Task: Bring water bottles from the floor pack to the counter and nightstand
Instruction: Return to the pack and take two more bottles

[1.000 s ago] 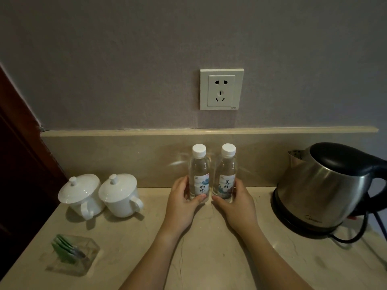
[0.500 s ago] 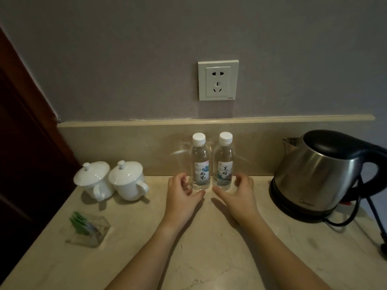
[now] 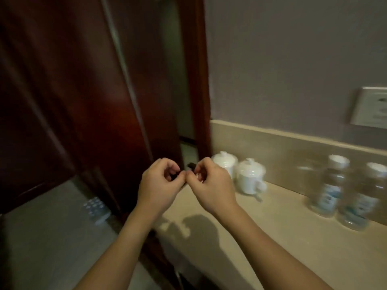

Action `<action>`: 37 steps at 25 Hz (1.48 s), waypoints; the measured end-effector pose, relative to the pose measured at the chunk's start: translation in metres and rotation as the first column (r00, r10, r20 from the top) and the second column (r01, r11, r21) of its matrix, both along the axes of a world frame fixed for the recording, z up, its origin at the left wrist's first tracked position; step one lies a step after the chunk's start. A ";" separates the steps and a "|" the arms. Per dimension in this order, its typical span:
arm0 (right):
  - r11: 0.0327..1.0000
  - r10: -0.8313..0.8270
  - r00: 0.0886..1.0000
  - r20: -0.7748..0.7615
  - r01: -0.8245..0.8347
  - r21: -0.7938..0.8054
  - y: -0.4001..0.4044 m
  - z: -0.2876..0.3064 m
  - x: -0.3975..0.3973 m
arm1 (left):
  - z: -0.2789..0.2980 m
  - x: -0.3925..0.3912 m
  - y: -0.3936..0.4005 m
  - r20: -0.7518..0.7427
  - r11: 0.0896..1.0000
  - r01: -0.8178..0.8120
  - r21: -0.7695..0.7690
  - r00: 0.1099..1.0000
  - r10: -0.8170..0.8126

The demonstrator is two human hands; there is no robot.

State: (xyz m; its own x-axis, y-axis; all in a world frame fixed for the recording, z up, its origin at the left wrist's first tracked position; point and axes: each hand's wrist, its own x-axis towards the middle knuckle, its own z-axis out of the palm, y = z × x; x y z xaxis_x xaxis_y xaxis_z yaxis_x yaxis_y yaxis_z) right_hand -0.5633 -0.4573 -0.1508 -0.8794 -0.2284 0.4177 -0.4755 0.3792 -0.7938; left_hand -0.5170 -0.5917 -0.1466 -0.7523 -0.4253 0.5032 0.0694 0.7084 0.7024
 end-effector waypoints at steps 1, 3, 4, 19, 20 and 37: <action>0.993 0.101 0.994 -0.045 -0.098 0.059 -0.040 0.009 0.014 | 0.006 0.026 -0.042 0.016 0.995 -0.100 -0.026 0.995 0.100; 0.967 0.232 0.966 -0.111 -0.217 0.137 -0.111 0.022 0.046 | 0.014 0.076 -0.113 0.018 0.968 -0.246 -0.038 0.969 0.247; 0.953 0.283 0.950 -0.136 -0.261 0.155 -0.147 0.028 0.063 | 0.018 0.103 -0.148 0.013 0.951 -0.308 -0.036 0.951 0.309; 0.675 0.732 0.673 -0.101 -0.698 0.240 -0.564 0.010 0.261 | 0.006 0.386 -0.476 0.066 0.592 -0.806 -0.017 0.590 0.805; 0.673 0.733 0.673 -0.099 -0.697 0.248 -0.579 0.008 0.256 | 0.005 0.385 -0.491 0.066 0.592 -0.806 -0.014 0.590 0.805; 0.579 0.795 0.606 0.022 -0.770 0.269 -0.995 0.018 0.098 | 0.007 0.241 -0.896 0.122 0.662 -0.745 -0.082 0.652 0.749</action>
